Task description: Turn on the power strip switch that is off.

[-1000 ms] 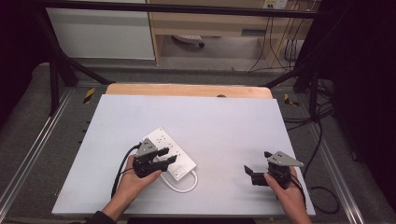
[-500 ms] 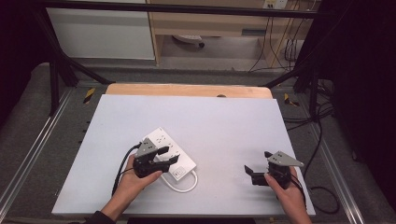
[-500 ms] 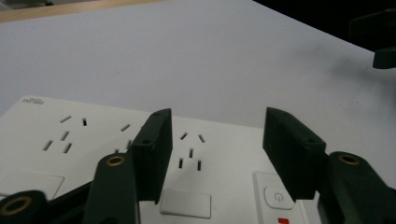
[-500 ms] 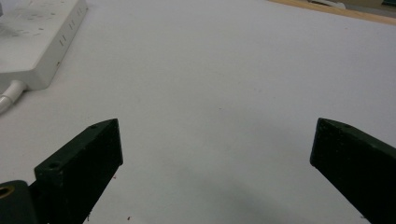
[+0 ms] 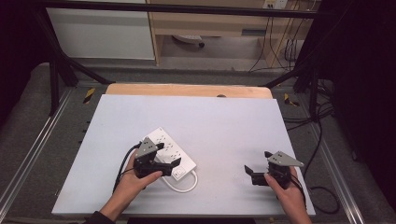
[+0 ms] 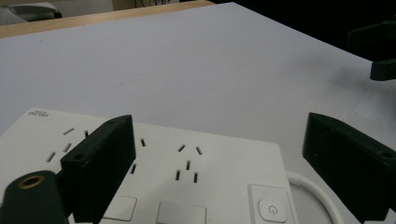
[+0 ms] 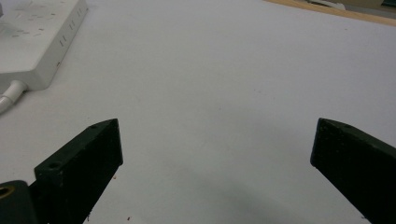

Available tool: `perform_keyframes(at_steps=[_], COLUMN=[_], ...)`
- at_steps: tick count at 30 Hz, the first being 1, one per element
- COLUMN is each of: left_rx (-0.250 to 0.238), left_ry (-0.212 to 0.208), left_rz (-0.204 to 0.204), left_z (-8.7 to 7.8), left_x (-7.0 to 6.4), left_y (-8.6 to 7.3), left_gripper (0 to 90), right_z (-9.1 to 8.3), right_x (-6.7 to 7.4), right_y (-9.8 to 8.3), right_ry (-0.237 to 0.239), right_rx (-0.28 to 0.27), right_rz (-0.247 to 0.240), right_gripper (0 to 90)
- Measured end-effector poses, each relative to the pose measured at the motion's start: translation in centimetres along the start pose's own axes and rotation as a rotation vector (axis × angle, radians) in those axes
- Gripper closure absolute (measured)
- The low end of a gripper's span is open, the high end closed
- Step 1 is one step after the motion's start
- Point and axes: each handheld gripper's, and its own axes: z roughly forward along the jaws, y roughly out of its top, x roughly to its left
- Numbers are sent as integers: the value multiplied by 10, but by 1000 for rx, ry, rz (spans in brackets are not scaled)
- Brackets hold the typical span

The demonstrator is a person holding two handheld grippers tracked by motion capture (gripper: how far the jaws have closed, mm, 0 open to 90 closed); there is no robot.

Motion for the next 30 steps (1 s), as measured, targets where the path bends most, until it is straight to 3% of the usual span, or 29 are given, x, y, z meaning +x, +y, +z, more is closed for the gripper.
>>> perform_keyframes(at_steps=[16, 30], left_rx=[-39, -86], left_ry=[-2, 17], left_rz=[-1, -16], left_z=[-7, -31], left_x=[1, 7], left_y=[6, 20], left_gripper=[90, 87], right_z=[-2, -2], right_x=[-1, 0], right_y=[0, 0], right_ry=[1, 4], right_rx=[-7, -10], right_rz=[0, -1], right_gripper=[27, 29])
